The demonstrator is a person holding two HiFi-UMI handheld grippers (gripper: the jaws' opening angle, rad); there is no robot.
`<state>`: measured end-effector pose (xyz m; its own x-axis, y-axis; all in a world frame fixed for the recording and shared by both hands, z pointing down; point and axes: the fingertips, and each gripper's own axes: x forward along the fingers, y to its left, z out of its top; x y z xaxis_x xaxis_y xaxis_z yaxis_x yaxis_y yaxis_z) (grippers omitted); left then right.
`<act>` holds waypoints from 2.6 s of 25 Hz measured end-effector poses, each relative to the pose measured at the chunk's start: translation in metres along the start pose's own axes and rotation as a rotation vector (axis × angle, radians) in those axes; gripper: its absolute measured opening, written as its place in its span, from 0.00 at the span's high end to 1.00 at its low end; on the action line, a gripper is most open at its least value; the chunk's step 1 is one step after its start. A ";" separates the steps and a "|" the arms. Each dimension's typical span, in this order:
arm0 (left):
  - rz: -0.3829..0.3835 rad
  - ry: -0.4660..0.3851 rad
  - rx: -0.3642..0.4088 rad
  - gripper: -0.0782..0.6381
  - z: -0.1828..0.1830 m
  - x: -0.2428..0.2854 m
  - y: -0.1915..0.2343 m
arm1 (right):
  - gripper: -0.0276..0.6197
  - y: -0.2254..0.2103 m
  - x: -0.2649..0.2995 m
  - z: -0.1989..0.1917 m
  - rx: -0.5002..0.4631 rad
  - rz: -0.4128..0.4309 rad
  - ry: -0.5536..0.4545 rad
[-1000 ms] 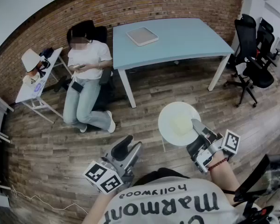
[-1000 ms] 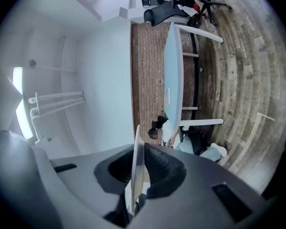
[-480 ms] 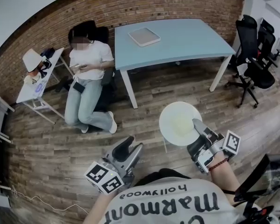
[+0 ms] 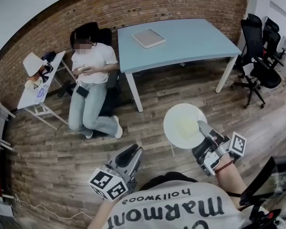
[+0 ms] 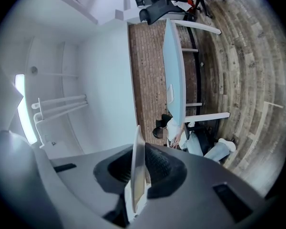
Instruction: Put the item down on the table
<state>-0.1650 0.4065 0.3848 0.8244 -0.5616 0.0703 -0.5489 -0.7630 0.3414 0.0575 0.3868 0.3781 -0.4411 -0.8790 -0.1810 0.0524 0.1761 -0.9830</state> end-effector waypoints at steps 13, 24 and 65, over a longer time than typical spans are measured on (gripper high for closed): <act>0.106 -0.081 -0.211 0.88 0.001 -0.012 0.067 | 0.90 -0.020 0.003 0.010 -0.033 -0.051 -0.038; 0.148 -0.020 -0.203 0.88 0.017 0.050 0.116 | 0.90 -0.044 0.095 0.066 -0.025 -0.042 0.033; 0.209 0.031 -0.259 0.88 0.020 0.215 0.166 | 0.90 -0.105 0.165 0.232 -0.024 -0.094 0.115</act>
<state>-0.0819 0.1530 0.4376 0.7035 -0.6844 0.1915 -0.6568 -0.5231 0.5431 0.1874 0.1207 0.4443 -0.5426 -0.8359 -0.0824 -0.0146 0.1075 -0.9941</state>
